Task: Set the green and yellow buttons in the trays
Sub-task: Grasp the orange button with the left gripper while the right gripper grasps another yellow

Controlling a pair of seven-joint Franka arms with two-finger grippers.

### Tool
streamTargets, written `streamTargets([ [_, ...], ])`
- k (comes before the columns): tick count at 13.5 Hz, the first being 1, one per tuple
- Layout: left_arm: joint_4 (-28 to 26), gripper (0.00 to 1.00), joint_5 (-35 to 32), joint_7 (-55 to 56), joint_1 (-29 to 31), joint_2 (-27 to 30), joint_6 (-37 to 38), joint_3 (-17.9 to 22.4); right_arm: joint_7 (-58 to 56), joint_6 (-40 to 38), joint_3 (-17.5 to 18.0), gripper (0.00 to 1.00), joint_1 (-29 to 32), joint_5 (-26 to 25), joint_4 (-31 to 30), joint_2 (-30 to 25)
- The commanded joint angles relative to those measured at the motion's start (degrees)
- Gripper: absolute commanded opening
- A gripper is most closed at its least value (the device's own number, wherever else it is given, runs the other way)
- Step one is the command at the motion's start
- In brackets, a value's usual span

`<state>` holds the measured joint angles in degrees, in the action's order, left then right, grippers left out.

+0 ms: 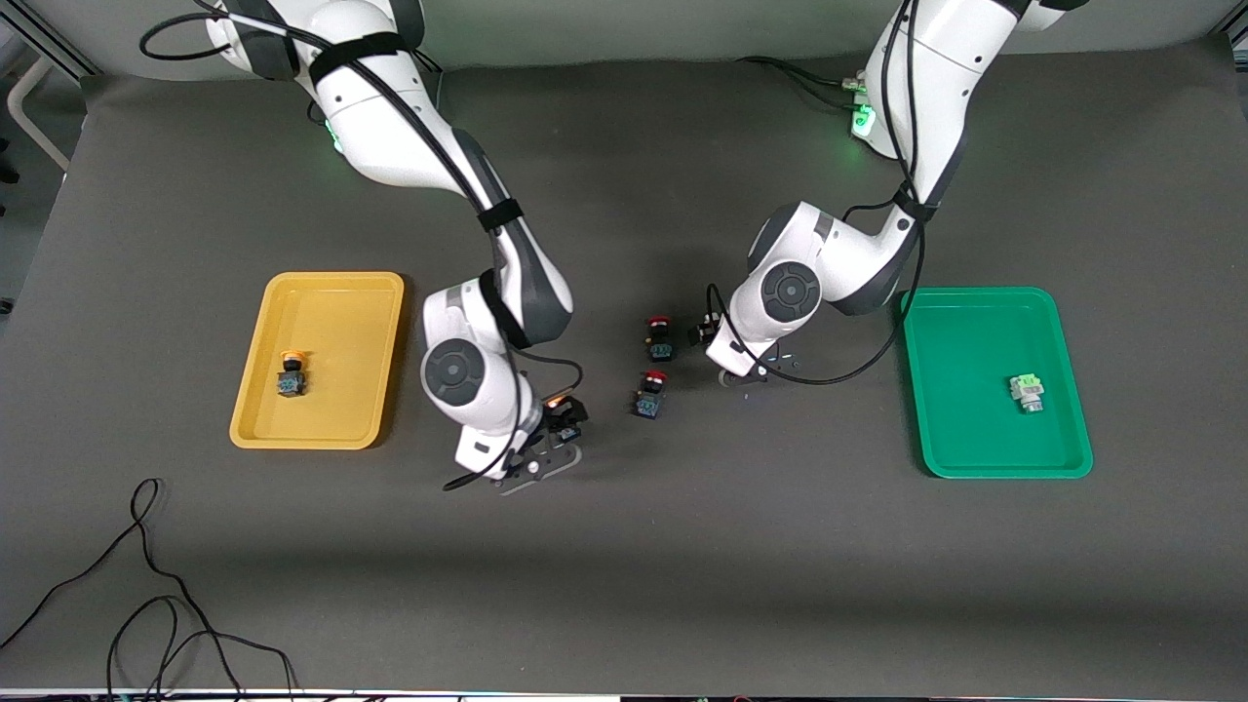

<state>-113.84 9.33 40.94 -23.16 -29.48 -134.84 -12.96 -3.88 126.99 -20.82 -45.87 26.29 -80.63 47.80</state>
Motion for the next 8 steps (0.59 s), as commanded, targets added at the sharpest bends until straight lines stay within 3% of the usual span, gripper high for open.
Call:
streamTargets([
  [1,-1.13,0.96,-0.28,0.19,-0.57,0.22,-1.04,0.22,2.56,1.59,-0.1,1.0,-0.89,0.34,1.62,1.24],
  [3,-1.13,0.77,-0.28,0.19,-0.39,-0.31,-1.21,0.31,2.56,1.59,-0.1,0.99,-0.89,0.34,1.44,1.5],
  [5,-1.13,0.59,-0.28,0.28,-0.39,-0.75,-2.27,0.31,2.65,1.85,-0.1,0.73,-0.97,0.34,1.44,2.9],
  [6,-1.13,0.56,-0.28,0.19,-0.39,-1.01,-2.36,0.31,2.74,2.64,-0.1,0.67,-1.41,0.34,1.27,3.61],
  [8,-1.04,0.55,-0.28,0.28,-0.39,-1.1,-2.79,0.31,3.7,5.01,-0.1,0.67,-1.94,0.34,0.13,4.4],
])
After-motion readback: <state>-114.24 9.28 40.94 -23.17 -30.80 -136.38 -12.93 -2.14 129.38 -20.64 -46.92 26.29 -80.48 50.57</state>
